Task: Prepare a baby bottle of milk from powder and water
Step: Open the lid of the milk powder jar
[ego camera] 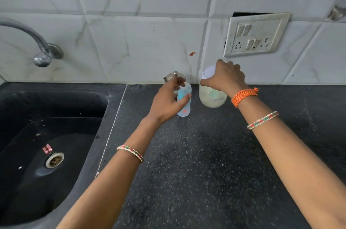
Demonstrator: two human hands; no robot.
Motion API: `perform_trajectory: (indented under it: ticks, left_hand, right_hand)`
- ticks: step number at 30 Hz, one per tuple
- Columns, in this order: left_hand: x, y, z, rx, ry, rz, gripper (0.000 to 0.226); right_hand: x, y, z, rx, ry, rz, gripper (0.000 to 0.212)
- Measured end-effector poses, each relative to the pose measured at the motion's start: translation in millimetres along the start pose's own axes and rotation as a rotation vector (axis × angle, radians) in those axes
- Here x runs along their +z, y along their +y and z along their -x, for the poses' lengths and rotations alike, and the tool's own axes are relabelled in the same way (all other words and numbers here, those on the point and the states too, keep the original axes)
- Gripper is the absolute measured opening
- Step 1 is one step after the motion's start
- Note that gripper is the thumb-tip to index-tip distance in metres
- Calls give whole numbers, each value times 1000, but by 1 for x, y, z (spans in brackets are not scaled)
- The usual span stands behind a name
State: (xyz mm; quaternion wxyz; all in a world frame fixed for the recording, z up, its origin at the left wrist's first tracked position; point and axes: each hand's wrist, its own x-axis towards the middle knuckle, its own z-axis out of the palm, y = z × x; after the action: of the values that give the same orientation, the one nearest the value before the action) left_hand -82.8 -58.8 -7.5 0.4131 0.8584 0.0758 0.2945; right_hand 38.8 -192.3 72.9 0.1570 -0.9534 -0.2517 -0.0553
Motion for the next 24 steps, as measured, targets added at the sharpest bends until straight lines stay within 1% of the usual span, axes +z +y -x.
perform_trajectory:
  ticks: [2,4,6,8,10,12,14,16,17,20,24]
  left_hand:
    - [6,3,22,-10,-66,28,66]
    - [12,5,42,-4,-122,89,86]
    - [16,4,64,28,-136,233,89]
    - [19,-3,84,10,-117,342,93]
    - [20,-13,103,-90,-73,325,105]
    - [21,-25,118,-203,-19,238,113]
    - [20,-35,130,-279,26,209,106]
    - [19,-39,138,-296,75,251,86]
    - [19,-40,141,-302,98,276,80]
    - [18,-42,143,-309,127,355,77]
    - [21,-41,144,-298,96,326,80]
  right_hand:
    - [-1,-7,30,-40,5,-8,73]
    - [6,-16,59,-74,20,-29,77]
    - [20,-25,84,-98,22,-73,80]
    - [37,-34,104,-108,15,-111,82]
    - [53,-41,117,-126,-1,-89,82]
    - [67,-47,126,-151,-20,-39,83]
    - [80,-51,132,-190,-20,-16,81]
    - [92,-54,136,-252,-7,9,79]
    - [98,-55,138,-286,5,32,80]
    - [104,-53,138,-360,34,63,80]
    - [107,-41,139,-433,57,-60,73]
